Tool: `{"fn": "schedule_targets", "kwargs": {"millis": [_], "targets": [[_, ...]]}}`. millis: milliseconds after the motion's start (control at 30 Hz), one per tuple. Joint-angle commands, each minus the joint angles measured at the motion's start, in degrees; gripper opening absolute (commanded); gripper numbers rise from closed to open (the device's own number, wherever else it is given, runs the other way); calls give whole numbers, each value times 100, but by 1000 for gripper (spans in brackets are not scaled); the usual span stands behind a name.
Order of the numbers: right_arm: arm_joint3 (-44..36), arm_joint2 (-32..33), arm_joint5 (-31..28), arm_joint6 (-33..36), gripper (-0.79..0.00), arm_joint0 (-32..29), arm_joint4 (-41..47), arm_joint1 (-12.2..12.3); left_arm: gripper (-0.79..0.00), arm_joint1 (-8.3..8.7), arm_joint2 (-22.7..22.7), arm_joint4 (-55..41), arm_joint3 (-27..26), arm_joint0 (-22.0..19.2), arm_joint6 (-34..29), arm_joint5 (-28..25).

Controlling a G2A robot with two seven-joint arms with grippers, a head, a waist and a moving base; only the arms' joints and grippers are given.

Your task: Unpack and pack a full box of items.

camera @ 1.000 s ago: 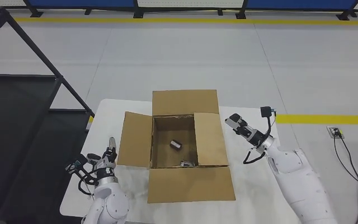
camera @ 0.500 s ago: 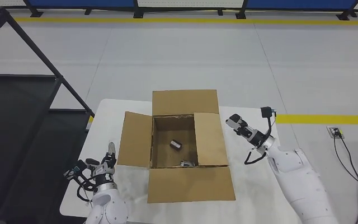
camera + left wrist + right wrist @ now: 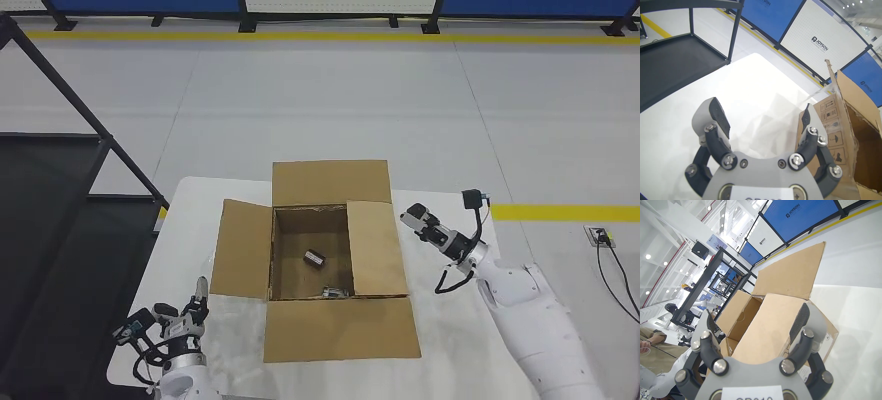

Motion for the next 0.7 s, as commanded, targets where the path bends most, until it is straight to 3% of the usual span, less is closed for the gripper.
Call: {"fn": "schedule_targets", "kwargs": {"millis": [0,300,667], "targets": [[-4,-10,2,4,0,9,4,1,0,3,20,54,-104,104,-27,-99],[-42,-99,40,-29,0,11,-14,-9,0,-7,168,219,-613,363,-52,-298],[-38,-142,-4,-91,0,1,-11,-8,0,-22,405,572,-879,302,-220,-341]]}}
